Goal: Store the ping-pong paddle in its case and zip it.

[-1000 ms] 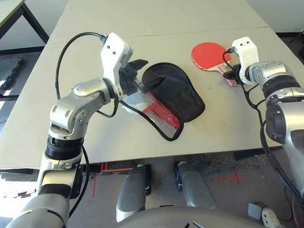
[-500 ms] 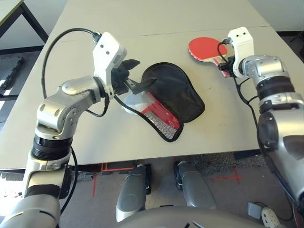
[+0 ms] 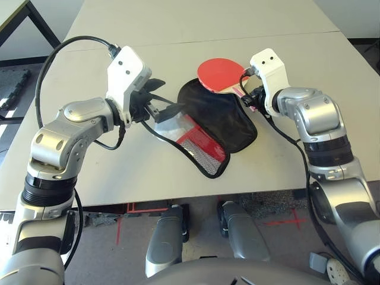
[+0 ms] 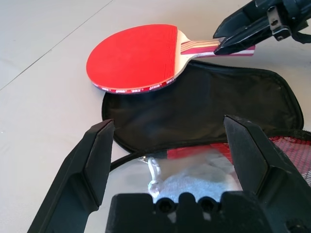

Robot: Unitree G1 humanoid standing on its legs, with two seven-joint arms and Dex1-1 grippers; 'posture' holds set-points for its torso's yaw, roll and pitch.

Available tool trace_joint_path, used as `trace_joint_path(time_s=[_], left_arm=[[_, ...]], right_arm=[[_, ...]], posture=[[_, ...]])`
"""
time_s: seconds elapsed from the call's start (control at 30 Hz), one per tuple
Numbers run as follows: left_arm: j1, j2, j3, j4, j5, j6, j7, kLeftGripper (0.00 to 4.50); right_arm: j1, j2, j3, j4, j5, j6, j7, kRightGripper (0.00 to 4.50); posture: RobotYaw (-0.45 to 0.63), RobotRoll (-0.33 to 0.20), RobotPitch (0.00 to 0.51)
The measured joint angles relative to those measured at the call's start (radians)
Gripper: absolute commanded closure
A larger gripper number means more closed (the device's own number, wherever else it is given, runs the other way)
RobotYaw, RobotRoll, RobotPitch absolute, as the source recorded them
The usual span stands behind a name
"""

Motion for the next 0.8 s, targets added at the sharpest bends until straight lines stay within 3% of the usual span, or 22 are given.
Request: trace_joint_path(time_s=[0.47, 0.8], left_arm=[[0.003, -0.016, -0.011, 0.002, 0.022, -0.009, -0.011, 0.0], [0.0, -0.025, -0.021, 0.007, 0.039, -0.013, -0.024, 0.0]], right_arm=[[0.215, -0.077, 0.075, -0.302, 0.08, 0.103, -0.004, 3.46], [0.192, 0.051, 0.077, -0.249, 0.087, 0.158, -0.111, 3.46]], posture=[[0.07, 0.0, 0.206], [0.07, 0.0, 0.203]])
